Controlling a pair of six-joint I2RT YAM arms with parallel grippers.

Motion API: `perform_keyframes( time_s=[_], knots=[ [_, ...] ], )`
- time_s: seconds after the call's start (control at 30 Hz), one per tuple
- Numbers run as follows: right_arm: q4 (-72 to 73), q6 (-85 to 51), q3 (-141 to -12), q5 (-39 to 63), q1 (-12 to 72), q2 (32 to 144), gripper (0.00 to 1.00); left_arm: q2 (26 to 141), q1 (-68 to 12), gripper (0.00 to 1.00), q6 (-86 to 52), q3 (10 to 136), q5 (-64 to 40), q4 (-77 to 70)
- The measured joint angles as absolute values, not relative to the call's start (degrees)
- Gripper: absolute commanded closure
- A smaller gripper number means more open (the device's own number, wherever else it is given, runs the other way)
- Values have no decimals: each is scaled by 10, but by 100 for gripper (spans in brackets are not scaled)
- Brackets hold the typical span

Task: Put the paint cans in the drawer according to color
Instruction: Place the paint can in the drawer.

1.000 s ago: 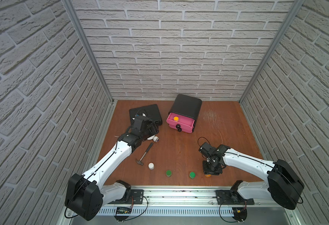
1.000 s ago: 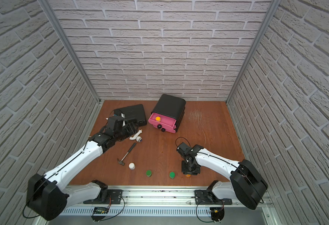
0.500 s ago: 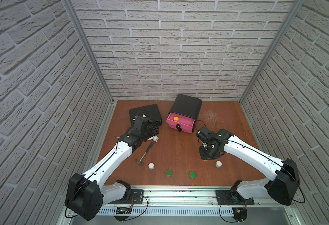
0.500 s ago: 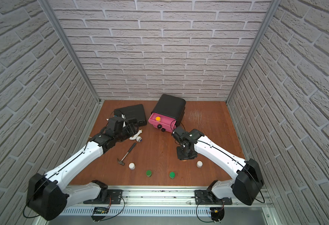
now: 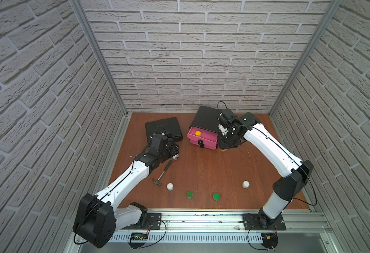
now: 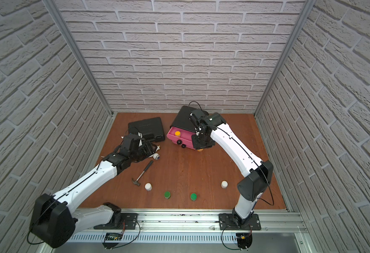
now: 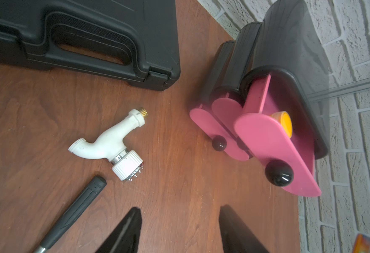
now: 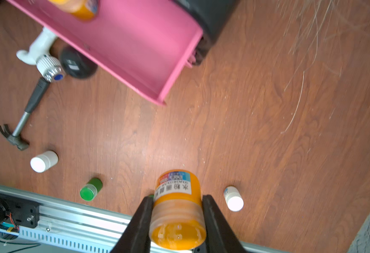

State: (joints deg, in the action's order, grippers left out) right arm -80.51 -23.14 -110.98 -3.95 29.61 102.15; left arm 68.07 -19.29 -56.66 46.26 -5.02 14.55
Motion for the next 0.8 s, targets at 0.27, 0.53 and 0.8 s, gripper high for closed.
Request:
perform_keyframes(
  time_s=[0.27,0.53,0.8],
  knots=[
    [-837,-204,-1279,-36,287,1148,90,696,-193,40,-566,463,-81,122],
    [-839,-201,-1320,-28,284,1197,90,720,-194,40,-562,464,-98,115],
    [-838,-199,-1355,-31,283,1243,89,731,-194,40,-559,467,-107,112]
  ],
)
